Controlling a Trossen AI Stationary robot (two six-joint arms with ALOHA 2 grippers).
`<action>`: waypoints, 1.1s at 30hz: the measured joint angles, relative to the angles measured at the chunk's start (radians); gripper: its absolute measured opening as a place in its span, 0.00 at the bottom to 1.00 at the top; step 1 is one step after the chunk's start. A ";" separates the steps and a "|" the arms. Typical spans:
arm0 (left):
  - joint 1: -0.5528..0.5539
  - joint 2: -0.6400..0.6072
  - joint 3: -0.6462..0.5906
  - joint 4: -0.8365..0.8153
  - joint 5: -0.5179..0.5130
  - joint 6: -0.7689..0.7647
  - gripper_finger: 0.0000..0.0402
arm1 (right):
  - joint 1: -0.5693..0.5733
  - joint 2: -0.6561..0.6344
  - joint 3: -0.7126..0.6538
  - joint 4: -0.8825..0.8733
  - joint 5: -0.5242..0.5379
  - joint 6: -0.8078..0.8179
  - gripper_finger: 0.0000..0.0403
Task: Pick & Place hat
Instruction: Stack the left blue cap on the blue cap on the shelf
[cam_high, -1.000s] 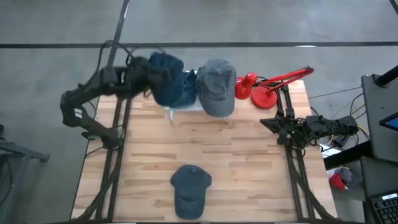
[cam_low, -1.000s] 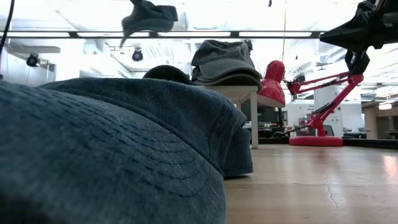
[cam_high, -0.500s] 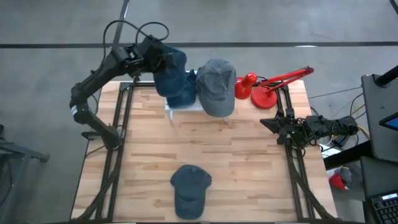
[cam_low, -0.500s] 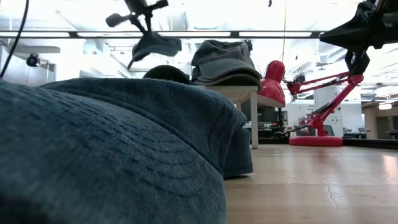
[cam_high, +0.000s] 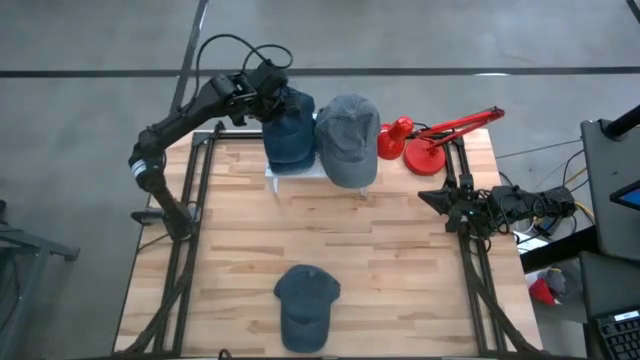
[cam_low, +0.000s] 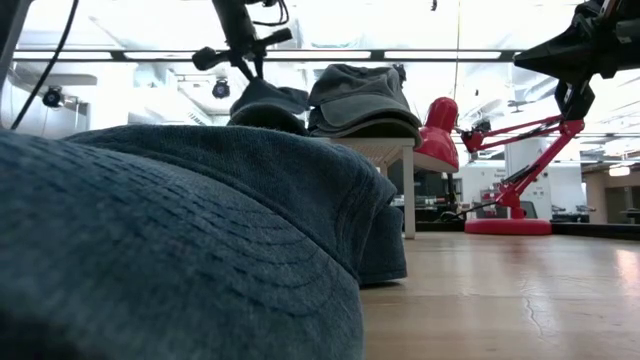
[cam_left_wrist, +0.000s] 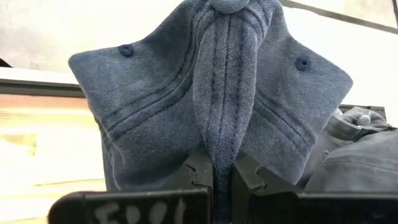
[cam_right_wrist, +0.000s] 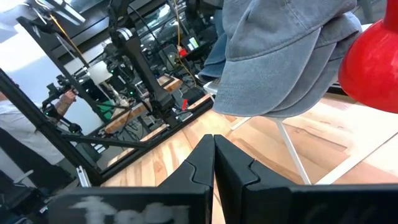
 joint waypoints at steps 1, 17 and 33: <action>0.000 0.003 0.000 0.003 0.001 -0.004 0.04 | 0.000 0.000 0.000 0.000 0.000 0.000 0.02; -0.006 0.007 0.000 0.023 0.069 -0.055 0.03 | 0.000 0.000 0.000 0.000 -0.001 0.000 0.02; -0.011 0.005 0.063 -0.088 0.076 -0.080 0.03 | 0.000 0.000 0.000 -0.001 -0.001 0.000 0.02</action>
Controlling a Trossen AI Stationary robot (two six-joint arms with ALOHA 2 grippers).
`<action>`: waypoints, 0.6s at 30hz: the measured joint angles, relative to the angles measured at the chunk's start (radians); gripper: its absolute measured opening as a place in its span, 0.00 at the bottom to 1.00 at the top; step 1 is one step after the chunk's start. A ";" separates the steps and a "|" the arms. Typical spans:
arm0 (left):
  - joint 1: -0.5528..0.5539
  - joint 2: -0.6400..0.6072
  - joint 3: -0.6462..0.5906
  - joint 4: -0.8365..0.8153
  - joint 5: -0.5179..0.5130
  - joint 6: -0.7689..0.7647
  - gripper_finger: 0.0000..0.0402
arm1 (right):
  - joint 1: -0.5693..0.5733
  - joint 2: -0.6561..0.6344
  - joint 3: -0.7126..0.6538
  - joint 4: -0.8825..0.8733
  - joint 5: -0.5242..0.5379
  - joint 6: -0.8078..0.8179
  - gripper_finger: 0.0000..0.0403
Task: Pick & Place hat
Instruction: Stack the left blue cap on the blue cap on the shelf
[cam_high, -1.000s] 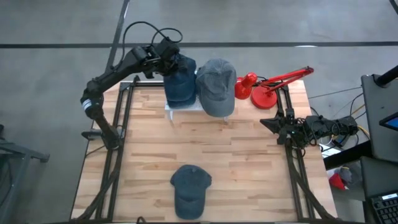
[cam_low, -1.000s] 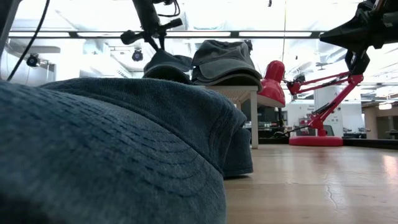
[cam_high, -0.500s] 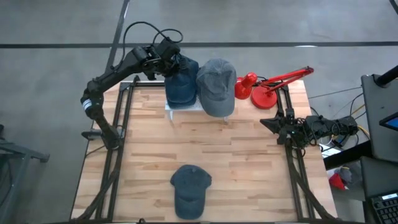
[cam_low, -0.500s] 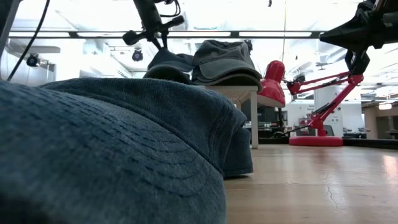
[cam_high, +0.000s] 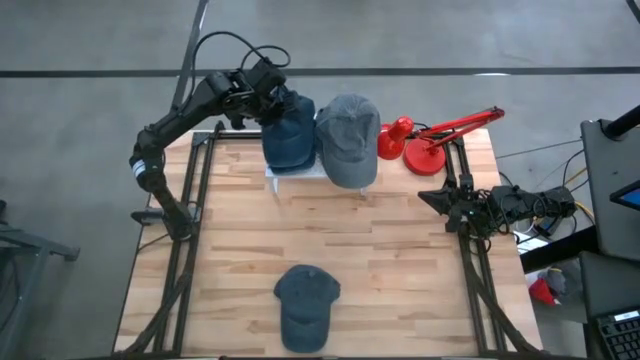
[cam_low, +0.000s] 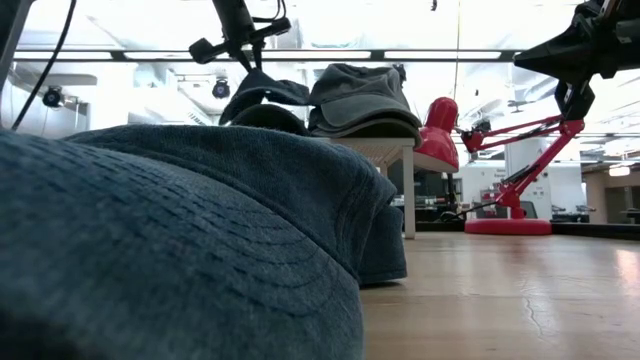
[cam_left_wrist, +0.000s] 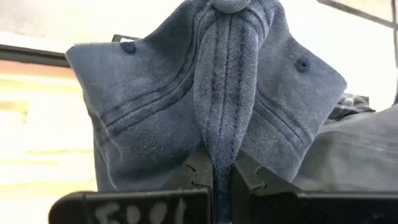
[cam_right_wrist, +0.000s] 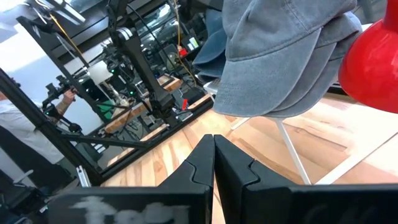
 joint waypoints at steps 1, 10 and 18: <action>-0.001 0.002 -0.001 -0.005 0.001 -0.002 0.03 | 0.000 0.000 0.000 0.000 0.000 0.000 0.02; -0.004 0.040 -0.001 -0.003 0.019 0.005 0.03 | 0.000 0.000 0.000 0.000 0.000 0.000 0.02; -0.008 0.077 -0.002 -0.002 0.037 0.012 0.03 | 0.000 0.000 0.000 0.001 0.000 0.003 0.02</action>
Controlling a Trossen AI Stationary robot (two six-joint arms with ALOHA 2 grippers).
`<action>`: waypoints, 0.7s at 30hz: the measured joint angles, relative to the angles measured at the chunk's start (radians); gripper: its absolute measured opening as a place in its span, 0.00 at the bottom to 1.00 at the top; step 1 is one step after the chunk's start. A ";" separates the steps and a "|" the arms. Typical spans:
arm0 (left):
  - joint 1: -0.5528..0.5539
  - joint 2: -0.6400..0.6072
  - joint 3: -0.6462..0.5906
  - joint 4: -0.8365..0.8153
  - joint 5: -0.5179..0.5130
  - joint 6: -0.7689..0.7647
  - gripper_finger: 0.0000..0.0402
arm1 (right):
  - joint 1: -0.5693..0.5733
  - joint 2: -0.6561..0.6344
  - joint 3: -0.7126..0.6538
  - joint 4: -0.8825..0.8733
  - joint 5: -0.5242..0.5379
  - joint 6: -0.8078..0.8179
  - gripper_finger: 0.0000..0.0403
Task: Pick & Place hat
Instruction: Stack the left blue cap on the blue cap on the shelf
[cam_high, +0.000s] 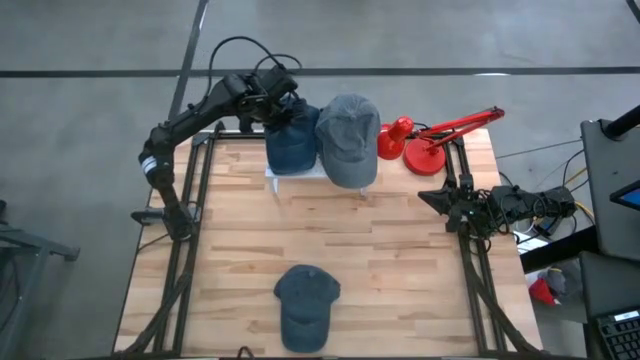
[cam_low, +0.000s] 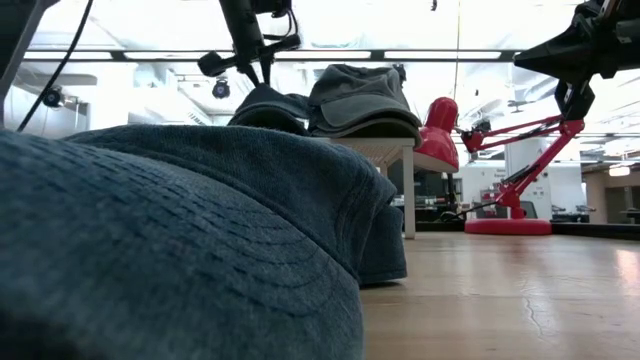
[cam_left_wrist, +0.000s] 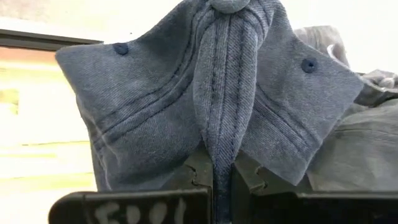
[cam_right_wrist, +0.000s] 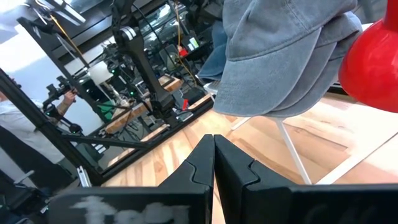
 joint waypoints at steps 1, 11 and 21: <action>0.000 0.003 0.000 0.000 0.000 0.000 0.03 | 0.000 0.000 0.000 0.000 0.000 0.003 0.02; 0.000 0.010 -0.001 0.001 0.001 0.001 0.13 | 0.000 0.000 0.000 0.001 0.000 0.010 0.02; -0.013 0.010 -0.001 0.001 0.016 0.037 0.27 | 0.000 0.000 0.000 0.001 0.000 0.010 0.02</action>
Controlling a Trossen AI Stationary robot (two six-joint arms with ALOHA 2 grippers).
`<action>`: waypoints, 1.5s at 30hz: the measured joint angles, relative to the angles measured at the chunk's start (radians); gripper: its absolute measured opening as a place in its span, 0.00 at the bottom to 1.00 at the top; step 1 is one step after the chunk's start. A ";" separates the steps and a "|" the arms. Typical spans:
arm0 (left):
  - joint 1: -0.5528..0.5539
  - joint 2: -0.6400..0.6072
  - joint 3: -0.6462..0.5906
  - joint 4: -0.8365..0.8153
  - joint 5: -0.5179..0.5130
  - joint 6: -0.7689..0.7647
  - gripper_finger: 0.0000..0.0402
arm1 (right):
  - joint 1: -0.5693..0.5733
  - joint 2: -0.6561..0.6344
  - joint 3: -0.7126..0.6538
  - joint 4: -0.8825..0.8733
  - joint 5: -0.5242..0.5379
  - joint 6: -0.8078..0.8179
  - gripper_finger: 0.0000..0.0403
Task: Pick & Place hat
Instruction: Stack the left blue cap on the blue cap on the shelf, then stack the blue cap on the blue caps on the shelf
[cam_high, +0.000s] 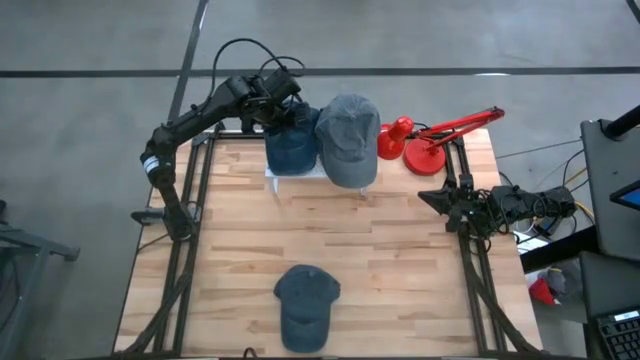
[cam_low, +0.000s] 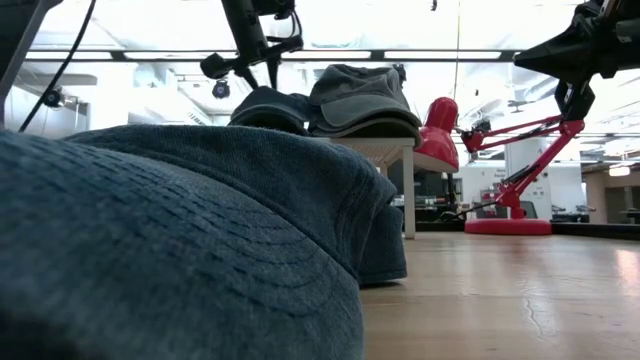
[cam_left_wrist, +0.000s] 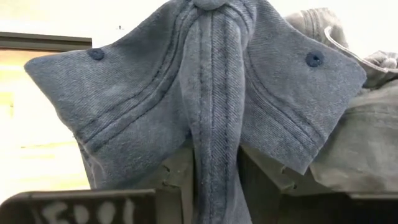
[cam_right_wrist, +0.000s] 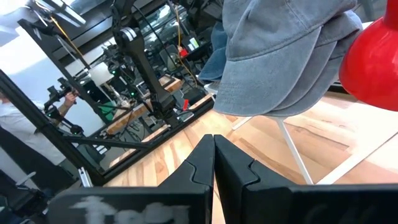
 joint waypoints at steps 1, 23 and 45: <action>-0.001 0.000 0.000 0.000 0.001 0.005 0.28 | 0.000 0.000 0.000 0.000 0.000 0.000 0.02; -0.001 -0.072 0.000 0.000 0.024 0.023 0.43 | 0.000 0.000 0.000 0.000 0.000 0.005 0.02; -0.227 -0.176 0.000 -0.016 0.019 0.025 0.43 | 0.000 0.000 0.000 0.000 0.000 0.007 0.02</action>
